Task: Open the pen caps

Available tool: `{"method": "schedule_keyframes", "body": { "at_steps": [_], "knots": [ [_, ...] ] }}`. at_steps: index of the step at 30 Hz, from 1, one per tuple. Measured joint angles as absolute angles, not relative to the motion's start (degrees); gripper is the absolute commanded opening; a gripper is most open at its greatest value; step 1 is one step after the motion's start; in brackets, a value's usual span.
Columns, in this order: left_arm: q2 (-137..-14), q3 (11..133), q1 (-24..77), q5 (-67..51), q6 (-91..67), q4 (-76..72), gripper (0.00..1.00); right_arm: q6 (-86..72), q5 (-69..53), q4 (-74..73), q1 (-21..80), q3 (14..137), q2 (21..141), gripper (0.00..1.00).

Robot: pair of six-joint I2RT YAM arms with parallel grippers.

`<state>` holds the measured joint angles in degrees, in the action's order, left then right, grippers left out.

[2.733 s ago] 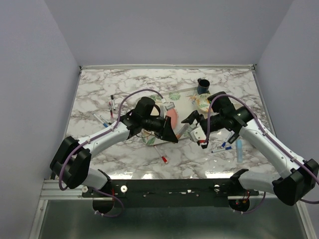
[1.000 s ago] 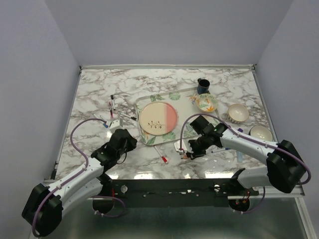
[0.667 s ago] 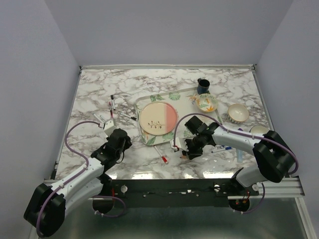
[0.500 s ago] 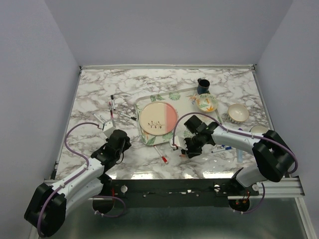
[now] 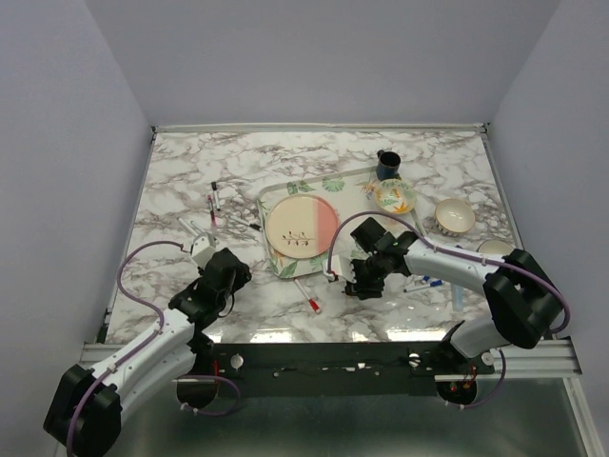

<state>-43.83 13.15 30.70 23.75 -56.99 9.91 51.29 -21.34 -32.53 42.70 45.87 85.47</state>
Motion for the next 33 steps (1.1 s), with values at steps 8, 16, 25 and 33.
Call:
{"method": "schedule_keyframes", "body": {
  "at_steps": [8,16,25,33],
  "knots": [
    [-36.3,13.0,30.7,23.6,-58.2,13.5,0.75,51.1,-22.3,-34.0,42.7,48.2,79.2,0.56],
    [-26.9,13.3,30.7,19.5,-55.9,14.8,0.84,56.7,-32.2,-37.0,42.7,50.6,74.5,0.56],
    [-27.9,15.5,30.7,11.0,-52.9,13.4,0.85,73.0,-41.0,-39.2,44.9,52.5,75.7,0.62],
    [-24.5,19.8,30.7,11.1,-52.2,16.8,0.86,88.2,-34.4,-42.0,52.8,59.9,88.4,0.61]
  ]
}}
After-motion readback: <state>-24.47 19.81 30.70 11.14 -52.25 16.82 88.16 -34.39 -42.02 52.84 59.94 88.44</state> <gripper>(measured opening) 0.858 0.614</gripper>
